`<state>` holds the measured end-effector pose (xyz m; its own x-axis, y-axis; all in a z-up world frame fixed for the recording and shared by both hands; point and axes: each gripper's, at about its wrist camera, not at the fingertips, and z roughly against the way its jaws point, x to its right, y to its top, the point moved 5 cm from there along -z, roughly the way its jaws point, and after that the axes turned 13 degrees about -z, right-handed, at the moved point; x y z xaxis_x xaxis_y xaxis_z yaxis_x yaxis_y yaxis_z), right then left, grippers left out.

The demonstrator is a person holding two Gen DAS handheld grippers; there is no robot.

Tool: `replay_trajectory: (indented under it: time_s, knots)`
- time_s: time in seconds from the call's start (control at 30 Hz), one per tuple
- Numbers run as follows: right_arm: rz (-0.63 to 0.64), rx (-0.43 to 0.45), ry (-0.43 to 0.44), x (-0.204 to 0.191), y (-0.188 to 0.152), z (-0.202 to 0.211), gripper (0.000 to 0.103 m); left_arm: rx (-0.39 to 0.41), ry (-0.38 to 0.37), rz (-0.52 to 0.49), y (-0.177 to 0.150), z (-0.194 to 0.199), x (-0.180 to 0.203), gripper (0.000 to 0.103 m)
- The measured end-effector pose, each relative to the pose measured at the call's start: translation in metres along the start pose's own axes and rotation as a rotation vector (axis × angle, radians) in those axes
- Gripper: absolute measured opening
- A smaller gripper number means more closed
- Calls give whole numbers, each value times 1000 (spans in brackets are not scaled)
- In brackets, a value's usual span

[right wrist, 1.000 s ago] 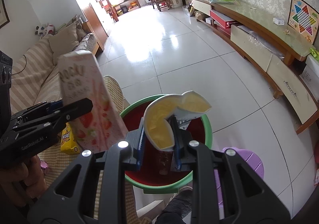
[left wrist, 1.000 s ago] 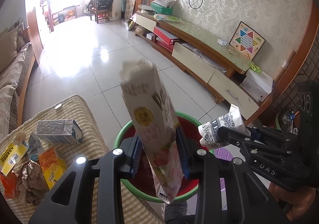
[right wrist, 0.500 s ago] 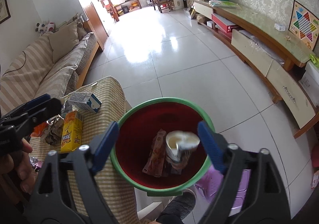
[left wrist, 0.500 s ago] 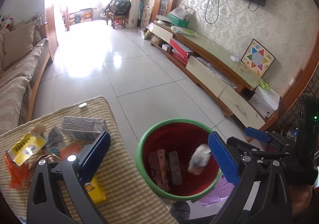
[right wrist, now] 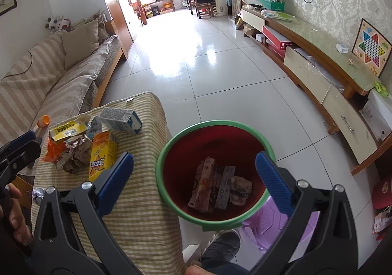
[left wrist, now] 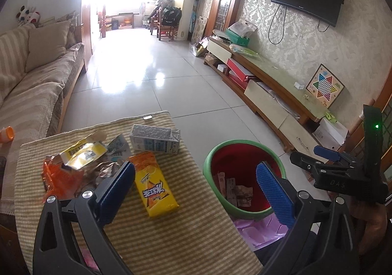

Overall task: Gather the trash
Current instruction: 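Carry the box and cup over the red bucket and release both, then move both tools back over the table toward the foil and yellow box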

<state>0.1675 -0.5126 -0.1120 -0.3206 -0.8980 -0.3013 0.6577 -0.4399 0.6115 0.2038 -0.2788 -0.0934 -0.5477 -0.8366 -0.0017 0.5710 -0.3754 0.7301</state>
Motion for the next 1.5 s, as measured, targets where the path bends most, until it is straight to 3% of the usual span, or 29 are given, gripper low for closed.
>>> replay_trajectory:
  time_s: [0.53,0.83,0.93,1.07,1.17,1.23,1.5]
  knots:
    - [98,57,9,-100,-46,38,98,15,107,95,-73,97,-83,95]
    - [173,44,108,-160,-79,34,98,-27,201,204,-134,132,-143,95]
    - [214,47,115,-176,-91,28,98,-48,215,226,-155,136,-158,95]
    - [231,-37,147,-193,-108,16,98,-81,206,256,-180,132,-173,95]
    - [266,-62,136,-202,-116,12,98,-134,244,266,-197,123,-180,95]
    - [273,-63,156,-206,-119,12,98,-144,219,295,-206,118,-185,95]
    - [306,-100,190,-213,-121,-7,98,-215,231,308,-220,91,-194,92]
